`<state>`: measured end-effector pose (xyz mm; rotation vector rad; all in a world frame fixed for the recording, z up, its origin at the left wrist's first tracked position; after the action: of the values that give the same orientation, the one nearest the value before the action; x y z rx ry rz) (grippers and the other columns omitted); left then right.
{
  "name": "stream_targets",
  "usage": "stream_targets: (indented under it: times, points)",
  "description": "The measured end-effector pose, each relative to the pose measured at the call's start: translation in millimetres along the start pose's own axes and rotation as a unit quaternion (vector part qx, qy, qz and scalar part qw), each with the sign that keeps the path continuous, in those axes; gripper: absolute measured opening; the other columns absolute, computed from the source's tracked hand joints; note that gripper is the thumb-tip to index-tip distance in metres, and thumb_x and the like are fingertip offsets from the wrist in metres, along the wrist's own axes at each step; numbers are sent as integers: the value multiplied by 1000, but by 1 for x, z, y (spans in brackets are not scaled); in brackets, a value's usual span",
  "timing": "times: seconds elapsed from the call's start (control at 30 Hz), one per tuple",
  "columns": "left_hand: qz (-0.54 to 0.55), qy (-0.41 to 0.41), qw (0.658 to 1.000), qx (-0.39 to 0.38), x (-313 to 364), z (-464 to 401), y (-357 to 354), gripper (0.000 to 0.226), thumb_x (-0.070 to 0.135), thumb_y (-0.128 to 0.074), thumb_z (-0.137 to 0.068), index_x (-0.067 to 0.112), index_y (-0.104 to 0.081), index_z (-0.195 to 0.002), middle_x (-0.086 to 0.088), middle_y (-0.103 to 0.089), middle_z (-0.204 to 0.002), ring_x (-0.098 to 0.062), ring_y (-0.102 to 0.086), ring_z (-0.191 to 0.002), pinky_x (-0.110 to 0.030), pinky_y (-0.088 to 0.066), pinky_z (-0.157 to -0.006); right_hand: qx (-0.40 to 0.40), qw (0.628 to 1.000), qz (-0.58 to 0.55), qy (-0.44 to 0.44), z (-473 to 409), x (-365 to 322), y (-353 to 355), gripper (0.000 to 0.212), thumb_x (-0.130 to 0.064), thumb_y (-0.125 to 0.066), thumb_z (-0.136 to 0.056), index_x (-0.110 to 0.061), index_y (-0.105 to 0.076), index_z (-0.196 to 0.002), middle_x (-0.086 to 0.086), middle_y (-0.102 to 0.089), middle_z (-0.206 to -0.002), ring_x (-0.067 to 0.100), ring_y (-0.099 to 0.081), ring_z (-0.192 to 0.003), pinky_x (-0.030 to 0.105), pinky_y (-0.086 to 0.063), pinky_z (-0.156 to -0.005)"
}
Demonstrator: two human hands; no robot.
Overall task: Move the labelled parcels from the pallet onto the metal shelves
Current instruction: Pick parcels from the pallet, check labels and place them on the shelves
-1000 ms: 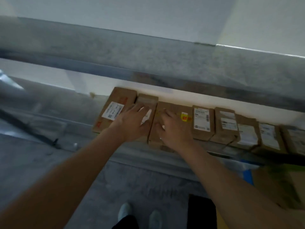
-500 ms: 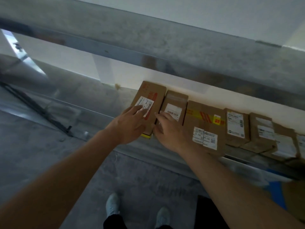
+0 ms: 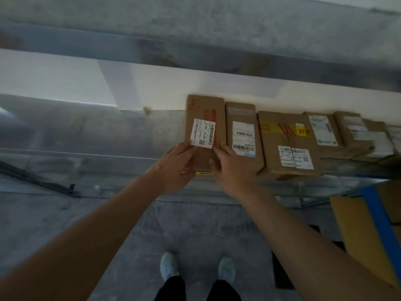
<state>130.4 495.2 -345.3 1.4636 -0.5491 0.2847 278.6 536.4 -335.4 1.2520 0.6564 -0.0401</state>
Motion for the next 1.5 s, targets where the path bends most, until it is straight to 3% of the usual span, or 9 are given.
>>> stream_targets:
  times: [0.13, 0.3, 0.43, 0.6, 0.73, 1.17, 1.3, 1.5]
  points:
    - [53, 8, 998, -16, -14, 0, -10, 66, 30, -58, -89, 6, -47, -149, -14, -28, -163, -36, -45, -142, -50, -46, -112, 21, 1000, 0, -15, 1, -5, -14, 52, -31, -51, -104, -12, -43, -151, 9, -37, -157, 24, -39, -140, 35, -35, -115]
    - [56, -5, 998, 8, -20, 13, -6, 57, 22, -58, -93, 6, -50, -147, -12, -32, -161, -34, -45, -142, -51, -47, -110, 49, 999, 5, -9, 5, -8, -23, 53, -33, -53, -103, -11, -44, -150, 8, -39, -155, 24, -43, -138, 44, -45, -109]
    - [68, -4, 998, 17, -25, 9, -8, 56, 33, -46, -99, 8, -49, -148, -8, -30, -163, -32, -47, -141, -51, -50, -107, 32, 999, -23, -2, -4, -3, -28, 61, -39, -51, -104, -16, -33, -157, 6, -16, -168, 24, -27, -150, 43, -36, -118]
    - [88, 3, 995, 38, -36, -10, -17, 55, 26, -49, -105, 13, -37, -157, -7, -12, -170, -28, -21, -155, -47, -34, -121, 19, 998, -56, 21, -14, 2, -42, 71, -44, -50, -104, -21, -17, -162, -4, 8, -170, 14, -6, -155, 33, -25, -120]
    - [85, -12, 996, 36, -37, -8, -28, 65, 39, -36, -99, 5, -38, -155, -16, -15, -168, -37, -27, -152, -53, -39, -117, 33, 998, -50, 36, -11, -1, -44, 72, -36, -54, -103, -16, -18, -162, 1, 9, -170, 13, -2, -155, 25, -22, -116]
    - [32, 2, 998, 58, 8, 48, 12, 73, 45, -39, -93, 9, -34, -157, -7, -21, -166, -36, -37, -146, -54, -46, -110, 9, 996, -40, 80, 43, -34, -12, 73, -38, -57, -101, -13, -22, -160, 5, 6, -170, 24, -7, -156, 41, -20, -125]
    - [2, 18, 998, 57, 33, 67, 27, 77, 51, -33, -93, 14, -28, -160, -3, -15, -167, -37, -39, -145, -54, -46, -110, 6, 995, -38, 96, 69, -46, 8, 74, -37, -56, -102, -12, -19, -161, 6, 7, -170, 24, -5, -156, 41, -19, -126]
    - [-17, 9, 998, 61, 70, 88, 39, 72, 44, -37, -99, 17, -17, -163, 1, -5, -171, -32, -29, -151, -53, -42, -115, -1, 995, -25, 96, 109, -57, 40, 75, -37, -53, -103, -15, -11, -162, 1, 12, -169, 24, -4, -156, 41, -18, -126]
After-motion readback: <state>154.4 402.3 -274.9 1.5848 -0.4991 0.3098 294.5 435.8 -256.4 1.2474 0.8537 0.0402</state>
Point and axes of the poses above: each hand's wrist, its own z-axis away from the middle knuckle, its own y-axis out of the back of the hand, x = y × z, the point moved 8 cm from there along -z, towards the middle knuckle
